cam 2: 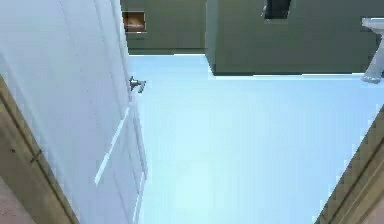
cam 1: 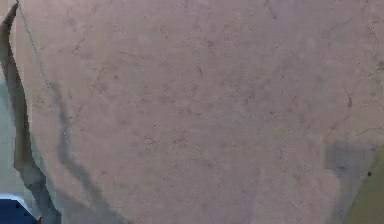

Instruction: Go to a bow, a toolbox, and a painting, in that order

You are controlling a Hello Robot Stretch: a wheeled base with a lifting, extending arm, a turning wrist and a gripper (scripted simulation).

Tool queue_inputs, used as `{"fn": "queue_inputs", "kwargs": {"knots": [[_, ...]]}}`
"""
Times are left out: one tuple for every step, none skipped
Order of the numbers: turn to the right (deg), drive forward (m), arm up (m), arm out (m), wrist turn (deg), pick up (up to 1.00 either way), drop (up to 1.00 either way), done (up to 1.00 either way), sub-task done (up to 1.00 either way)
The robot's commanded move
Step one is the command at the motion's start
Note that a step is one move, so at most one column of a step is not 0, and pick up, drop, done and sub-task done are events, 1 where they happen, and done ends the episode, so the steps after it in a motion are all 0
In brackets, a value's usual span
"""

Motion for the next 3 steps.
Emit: {"fn": "queue_inputs", "kwargs": {"knots": [[45.0, 0.0, 0.0, 0.0, 0.0, 0.0, 0.0, 0.0, 0.0], [45.0, 0.0, 0.0, 0.0, 0.0, 0.0, 0.0, 0.0, 0.0], [3.0, 0.0, 0.0, 0.0, 0.0, 0.0, 0.0, 0.0, 0.0]]}}
